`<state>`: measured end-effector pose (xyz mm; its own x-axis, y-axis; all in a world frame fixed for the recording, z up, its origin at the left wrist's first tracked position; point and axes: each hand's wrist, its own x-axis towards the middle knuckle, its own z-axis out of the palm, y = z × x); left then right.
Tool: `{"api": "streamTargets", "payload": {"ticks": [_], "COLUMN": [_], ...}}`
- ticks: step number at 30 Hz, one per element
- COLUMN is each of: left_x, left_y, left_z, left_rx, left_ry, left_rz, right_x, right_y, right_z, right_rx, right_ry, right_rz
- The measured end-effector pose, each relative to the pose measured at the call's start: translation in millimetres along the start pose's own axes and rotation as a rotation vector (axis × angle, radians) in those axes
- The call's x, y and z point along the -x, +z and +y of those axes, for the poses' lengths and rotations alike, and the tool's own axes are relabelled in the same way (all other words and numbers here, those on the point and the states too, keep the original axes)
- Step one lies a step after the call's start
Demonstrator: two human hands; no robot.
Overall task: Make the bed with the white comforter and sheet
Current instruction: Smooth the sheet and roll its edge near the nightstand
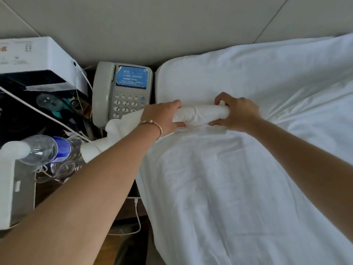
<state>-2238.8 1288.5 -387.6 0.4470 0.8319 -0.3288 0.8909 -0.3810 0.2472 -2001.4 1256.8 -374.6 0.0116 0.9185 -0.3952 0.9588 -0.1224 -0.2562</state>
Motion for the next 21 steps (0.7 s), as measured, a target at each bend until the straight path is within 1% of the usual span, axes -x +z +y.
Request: {"api": "streamTargets", "payload": {"ticks": [2,3,5,7,10,12,14,15,17,19,21], "left_x": [17.0,24.8,37.4,48.8,67.8,77.5,81.1,79.3,72.1,61.9,46.7], "left_y": [10.2,16.3,28.4,40.3,47.2,42.0,28.1,22.3,11.7,2.2,-5.1], "left_z": [6.6,8.0,7.5,3.8,-2.0,-3.0,1.4,2.8,5.0,8.0,12.7], "left_rx": [0.047,0.093,0.206,0.293,0.432,0.572,0.72,0.752,0.631,0.437,0.273], "left_ry": [-0.009,-0.001,0.028,0.076,0.112,0.098,-0.034,-0.108,-0.169,-0.112,0.002], "left_rz": [0.105,0.136,0.169,0.18,0.125,0.049,-0.054,-0.1,-0.141,-0.116,-0.098], "right_x": [17.1,24.1,36.5,49.2,69.4,82.8,92.8,95.3,95.0,91.5,89.9], "right_y": [10.9,14.9,19.7,23.9,26.8,25.5,24.6,25.1,26.9,26.7,24.8], "right_z": [-0.1,0.5,1.9,4.7,10.8,12.3,8.7,5.4,-2.3,-9.9,-15.3], "right_rx": [-0.067,-0.09,-0.131,-0.17,-0.186,-0.267,-0.387,-0.419,-0.439,-0.435,-0.353], "right_ry": [0.051,0.069,0.083,0.072,0.034,0.029,0.065,0.092,0.171,0.248,0.275], "right_rz": [0.107,0.13,0.122,0.078,-0.023,-0.067,-0.072,-0.056,-0.019,-0.009,-0.026]}}
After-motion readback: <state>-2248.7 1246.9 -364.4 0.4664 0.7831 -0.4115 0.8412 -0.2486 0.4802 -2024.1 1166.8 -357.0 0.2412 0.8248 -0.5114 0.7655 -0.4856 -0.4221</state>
